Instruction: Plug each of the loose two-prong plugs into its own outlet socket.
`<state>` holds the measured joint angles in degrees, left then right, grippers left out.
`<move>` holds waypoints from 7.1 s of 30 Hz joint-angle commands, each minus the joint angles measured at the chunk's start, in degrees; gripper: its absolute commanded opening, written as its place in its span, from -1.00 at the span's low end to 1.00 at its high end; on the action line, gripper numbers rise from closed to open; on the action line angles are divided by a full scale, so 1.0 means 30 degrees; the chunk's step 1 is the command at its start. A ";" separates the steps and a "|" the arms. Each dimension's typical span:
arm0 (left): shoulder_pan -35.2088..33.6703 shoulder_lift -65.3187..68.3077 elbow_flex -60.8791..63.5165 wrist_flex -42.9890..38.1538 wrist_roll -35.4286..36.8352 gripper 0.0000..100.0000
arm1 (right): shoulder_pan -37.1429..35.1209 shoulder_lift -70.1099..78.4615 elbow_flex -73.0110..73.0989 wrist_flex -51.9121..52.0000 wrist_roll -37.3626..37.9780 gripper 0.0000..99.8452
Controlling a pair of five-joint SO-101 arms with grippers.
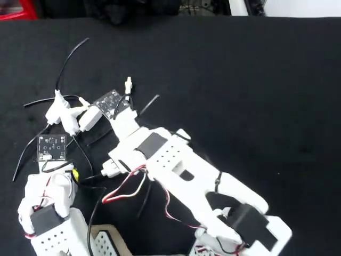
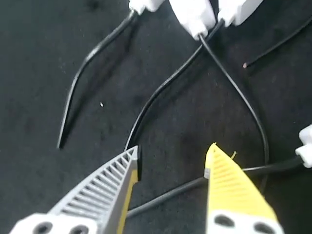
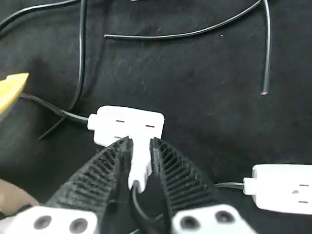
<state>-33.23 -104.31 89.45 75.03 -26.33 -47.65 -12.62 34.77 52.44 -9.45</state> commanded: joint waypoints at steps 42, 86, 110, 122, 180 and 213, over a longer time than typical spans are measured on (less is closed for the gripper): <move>0.0718 -0.0059 0.1597 -0.2081 -0.0264 -0.55 | 0.0938 -0.4088 0.2330 -0.3487 -0.0352 -0.98; 1.4784 -0.0117 -0.0366 -1.0168 0.7297 -0.55 | 0.1729 -2.0234 1.6190 -1.5238 -0.0352 -0.98; 1.3231 -0.0117 -0.2505 -1.0022 0.9026 -0.55 | 0.1729 -2.0205 1.3905 -1.0491 -0.0557 -0.98; 1.2176 -0.0088 -0.2476 -0.7092 0.5714 -0.55 | 0.2872 -2.0176 1.2381 -0.8938 -0.0527 -0.98; 0.0396 -0.0029 0.2652 -0.5099 0.0410 -0.55 | 0.0908 0.2740 0.0278 -0.4073 -0.0615 -0.98; 0.0454 -0.0029 0.2652 -0.5158 0.0322 -0.55 | -0.1582 0.4908 -0.2212 -0.0293 0.2432 -0.75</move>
<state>-31.74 -104.31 96.22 60.09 -24.75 -49.58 3.74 30.99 45.05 -5.14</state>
